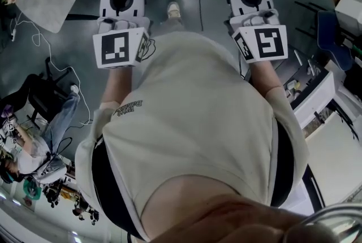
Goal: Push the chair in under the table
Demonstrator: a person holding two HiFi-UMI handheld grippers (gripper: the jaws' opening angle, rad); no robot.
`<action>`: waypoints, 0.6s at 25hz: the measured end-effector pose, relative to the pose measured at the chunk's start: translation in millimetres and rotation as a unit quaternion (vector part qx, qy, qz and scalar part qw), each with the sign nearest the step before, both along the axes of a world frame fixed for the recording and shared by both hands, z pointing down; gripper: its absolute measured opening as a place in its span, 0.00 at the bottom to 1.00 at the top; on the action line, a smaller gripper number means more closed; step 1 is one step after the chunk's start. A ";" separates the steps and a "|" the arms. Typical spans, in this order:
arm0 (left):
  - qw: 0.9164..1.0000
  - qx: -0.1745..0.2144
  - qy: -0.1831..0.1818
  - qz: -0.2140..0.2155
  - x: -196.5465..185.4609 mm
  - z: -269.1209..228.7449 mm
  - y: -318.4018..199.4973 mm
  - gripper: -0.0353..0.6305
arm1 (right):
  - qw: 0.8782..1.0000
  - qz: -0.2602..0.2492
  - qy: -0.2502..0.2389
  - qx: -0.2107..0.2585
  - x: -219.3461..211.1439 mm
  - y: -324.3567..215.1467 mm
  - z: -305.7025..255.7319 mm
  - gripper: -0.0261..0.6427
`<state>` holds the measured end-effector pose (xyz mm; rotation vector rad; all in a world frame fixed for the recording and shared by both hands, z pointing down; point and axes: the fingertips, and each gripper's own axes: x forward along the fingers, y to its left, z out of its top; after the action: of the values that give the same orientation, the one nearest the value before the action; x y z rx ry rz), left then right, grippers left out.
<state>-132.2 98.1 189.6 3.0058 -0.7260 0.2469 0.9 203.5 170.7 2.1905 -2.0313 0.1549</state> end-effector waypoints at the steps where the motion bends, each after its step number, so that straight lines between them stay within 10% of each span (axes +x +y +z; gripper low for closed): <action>1: 1.000 -0.002 0.000 0.001 2.7 0.2 -5.4 0.07 | 1.000 0.001 0.002 0.000 2.5 -5.9 -0.5 0.05; 15: 1.000 -0.007 0.004 -0.017 10.6 -3.4 -45.8 0.07 | 1.000 -0.011 0.005 -0.001 18.7 -51.2 -0.8 0.05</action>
<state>-121.6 52.3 186.1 2.9770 -0.7714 0.2369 19.6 152.3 169.8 2.1626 -2.0464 0.1431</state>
